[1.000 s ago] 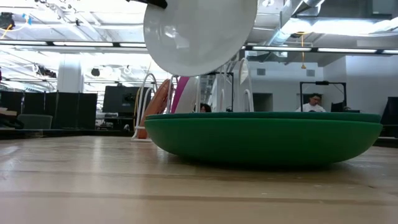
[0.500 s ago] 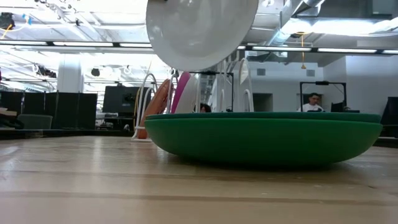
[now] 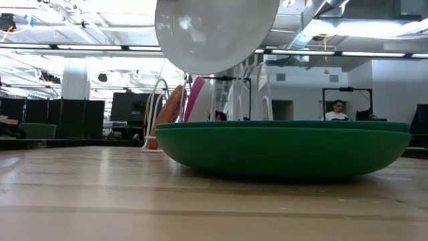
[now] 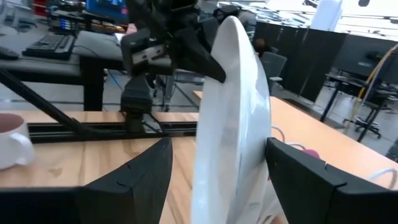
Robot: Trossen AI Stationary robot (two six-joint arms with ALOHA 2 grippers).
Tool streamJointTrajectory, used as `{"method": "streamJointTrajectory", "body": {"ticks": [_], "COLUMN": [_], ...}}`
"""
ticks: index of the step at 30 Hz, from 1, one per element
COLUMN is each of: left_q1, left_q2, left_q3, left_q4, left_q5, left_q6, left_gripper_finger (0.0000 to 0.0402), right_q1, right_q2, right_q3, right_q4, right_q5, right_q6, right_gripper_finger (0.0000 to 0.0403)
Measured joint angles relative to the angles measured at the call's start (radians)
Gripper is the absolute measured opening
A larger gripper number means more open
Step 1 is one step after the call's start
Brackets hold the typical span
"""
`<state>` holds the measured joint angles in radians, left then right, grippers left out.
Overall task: Sort dishes
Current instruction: Put the white plate in the dish rack
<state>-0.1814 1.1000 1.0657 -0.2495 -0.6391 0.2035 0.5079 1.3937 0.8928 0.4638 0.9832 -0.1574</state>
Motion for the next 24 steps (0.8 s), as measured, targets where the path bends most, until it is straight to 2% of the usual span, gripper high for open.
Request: {"method": "streamJointTrajectory", "body": {"ticks": [6,10,19,21,24], "left_q1": [0.0,0.0,0.0,0.002,0.002], "left_q2": [0.0,0.0,0.0,0.0,0.0], "left_q3": [0.0,0.0,-0.001,-0.001,-0.001], "left_q4": [0.02,0.027,0.038,0.045,0.043], "left_q5": [0.001,0.001,0.012,0.01,0.024], "left_q6": [-0.064,-0.074,-0.07,-0.071,-0.085], "left_gripper_finger": [0.0,0.0,0.0,0.0,0.0], "right_q1": [0.0,0.0,-0.002,-0.004,-0.002], "right_q2": [0.0,0.0,0.0,0.0,0.0], "right_q3": [0.0,0.0,0.0,0.001,0.001], "right_q4": [-0.018,-0.017,-0.014,-0.014,-0.04], "right_q5": [0.075,0.099,0.187,0.219,0.242], "right_q6": [0.027,0.03,0.055,0.074,0.108], "right_gripper_finger": [0.0241,0.0189,0.0032,0.0015,0.0014]}}
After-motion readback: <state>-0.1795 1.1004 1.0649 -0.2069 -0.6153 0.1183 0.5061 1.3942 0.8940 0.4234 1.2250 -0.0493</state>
